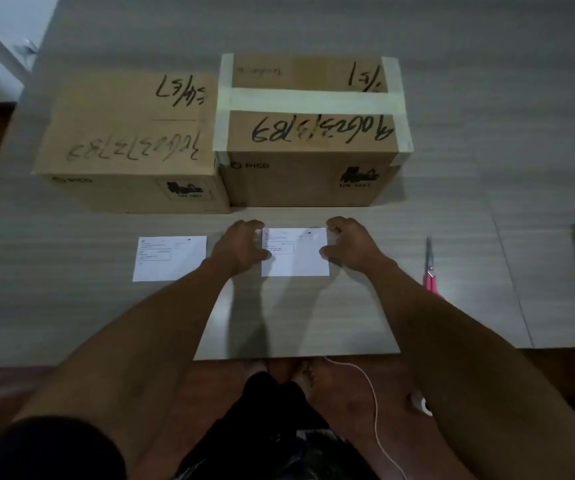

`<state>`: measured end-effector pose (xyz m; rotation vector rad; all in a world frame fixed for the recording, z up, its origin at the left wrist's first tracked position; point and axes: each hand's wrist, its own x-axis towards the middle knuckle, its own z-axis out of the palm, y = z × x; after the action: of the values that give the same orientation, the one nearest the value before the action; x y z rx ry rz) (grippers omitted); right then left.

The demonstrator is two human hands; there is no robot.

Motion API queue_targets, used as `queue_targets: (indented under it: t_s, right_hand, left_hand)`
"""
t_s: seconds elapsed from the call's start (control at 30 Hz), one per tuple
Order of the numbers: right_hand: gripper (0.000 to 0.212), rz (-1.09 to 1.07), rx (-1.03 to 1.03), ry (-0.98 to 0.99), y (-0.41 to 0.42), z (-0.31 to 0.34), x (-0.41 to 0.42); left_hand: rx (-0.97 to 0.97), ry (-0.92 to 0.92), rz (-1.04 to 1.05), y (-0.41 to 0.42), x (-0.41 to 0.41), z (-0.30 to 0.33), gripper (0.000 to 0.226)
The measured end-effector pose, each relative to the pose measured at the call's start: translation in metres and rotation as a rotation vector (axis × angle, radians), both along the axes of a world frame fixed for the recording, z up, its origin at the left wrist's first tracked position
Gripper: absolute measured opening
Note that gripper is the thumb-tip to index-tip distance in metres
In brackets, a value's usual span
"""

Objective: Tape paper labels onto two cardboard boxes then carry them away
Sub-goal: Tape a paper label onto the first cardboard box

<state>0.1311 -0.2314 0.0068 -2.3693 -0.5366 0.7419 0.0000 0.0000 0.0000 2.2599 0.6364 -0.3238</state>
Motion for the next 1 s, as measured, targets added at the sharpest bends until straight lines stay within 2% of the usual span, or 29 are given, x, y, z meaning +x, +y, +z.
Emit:
queue_targets:
  t_s: [0.1, 0.2, 0.5, 0.67, 0.73, 0.83, 0.93, 1.0]
  right_hand:
    - [0.073, 0.014, -0.055, 0.015, 0.004, -0.010, 0.007]
    - [0.075, 0.035, -0.104, 0.000, 0.007, -0.019, 0.009]
    - [0.044, 0.123, -0.114, 0.053, 0.012, -0.021, 0.017]
    - [0.042, 0.071, -0.052, 0.118, 0.013, -0.021, 0.009]
    - [0.050, 0.033, -0.031, 0.150, 0.012, -0.017, 0.005]
    - [0.057, -0.130, 0.167, 0.309, 0.010, -0.003, 0.000]
    - [0.042, -0.269, 0.295, 0.430, 0.005, 0.020, 0.001]
    - [0.030, -0.286, 0.346, 0.463, 0.001, 0.041, 0.001]
  left_hand:
    - [-0.022, -0.001, -0.021, 0.003, 0.004, -0.011, 0.080]
    - [0.009, 0.037, -0.037, 0.002, 0.007, -0.016, 0.081]
    - [-0.032, 0.081, -0.098, 0.006, 0.013, -0.020, 0.069]
    - [-0.087, -0.027, -0.090, 0.000, 0.010, -0.017, 0.060]
    - [-0.153, -0.043, -0.050, -0.001, 0.008, -0.015, 0.059]
    - [-0.299, -0.076, 0.071, -0.001, 0.005, -0.005, 0.057]
    - [-0.457, -0.060, 0.192, 0.003, 0.011, 0.019, 0.033]
    - [-0.551, -0.032, 0.234, 0.003, 0.011, 0.046, 0.022]
